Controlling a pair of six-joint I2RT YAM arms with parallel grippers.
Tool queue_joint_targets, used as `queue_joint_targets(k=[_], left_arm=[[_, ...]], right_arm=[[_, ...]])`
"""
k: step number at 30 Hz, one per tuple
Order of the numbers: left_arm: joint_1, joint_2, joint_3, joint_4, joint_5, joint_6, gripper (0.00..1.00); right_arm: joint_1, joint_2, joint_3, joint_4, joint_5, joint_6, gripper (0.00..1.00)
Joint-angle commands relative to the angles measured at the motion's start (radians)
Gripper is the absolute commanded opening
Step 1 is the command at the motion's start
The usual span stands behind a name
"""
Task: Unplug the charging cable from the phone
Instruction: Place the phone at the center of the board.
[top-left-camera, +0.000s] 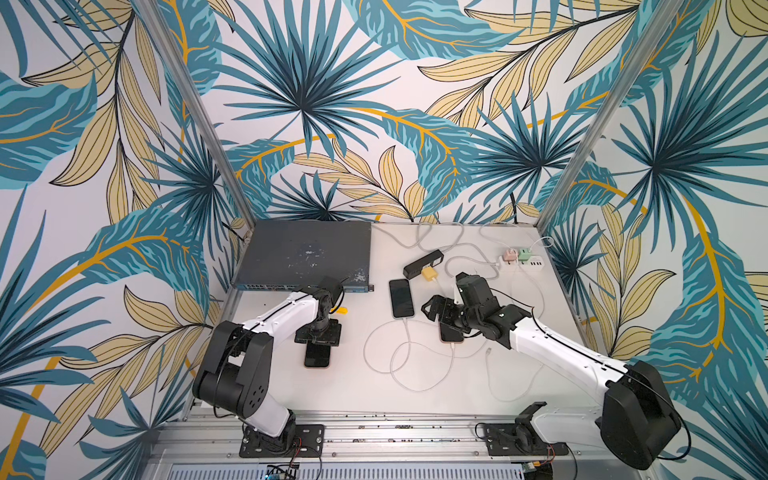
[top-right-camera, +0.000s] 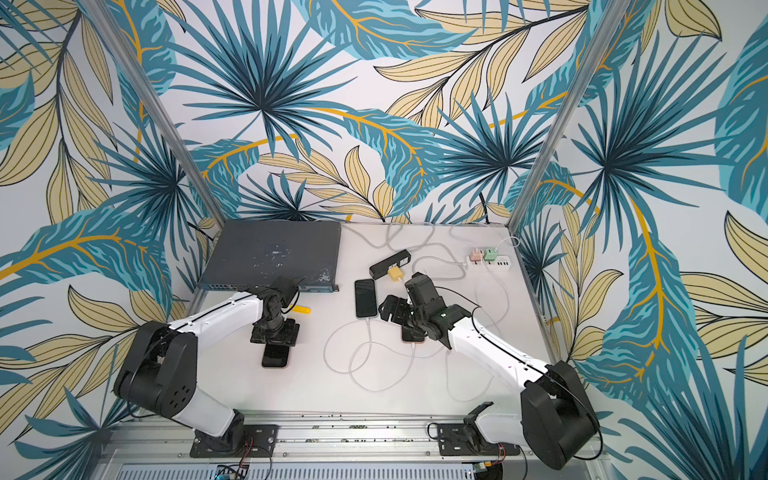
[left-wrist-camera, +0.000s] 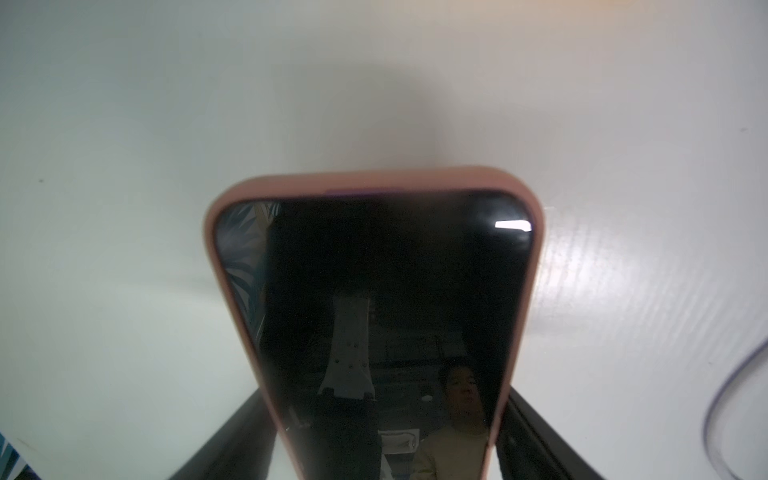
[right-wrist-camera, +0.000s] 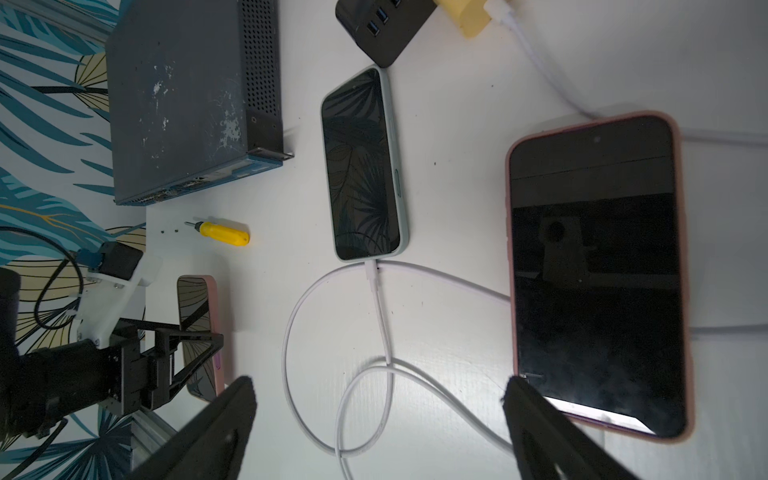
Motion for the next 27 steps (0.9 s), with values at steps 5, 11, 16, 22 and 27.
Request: queue_joint_targets(k=[5, 11, 16, 22, 27], left_arm=[[0.006, 0.049, -0.006, 0.029, -0.002, 0.023, 0.78], [0.006, 0.065, -0.002, 0.022, -0.010, 0.020, 0.83], [0.006, 0.066, 0.001, 0.016, -0.016, 0.016, 0.91], [0.007, 0.039, 0.018, -0.009, -0.025, 0.010, 0.92], [0.006, -0.054, 0.075, -0.046, -0.003, -0.012, 0.90]], right_arm=[[-0.004, -0.014, -0.016, 0.004, 0.005, 0.014, 0.95], [-0.006, -0.023, -0.016, 0.000, 0.013, 0.017, 0.95], [-0.009, -0.027, -0.012, -0.002, 0.014, 0.014, 0.95], [-0.012, -0.035, -0.008, -0.008, 0.017, 0.011, 0.95], [-0.014, -0.036, -0.006, -0.011, 0.020, 0.009, 0.95]])
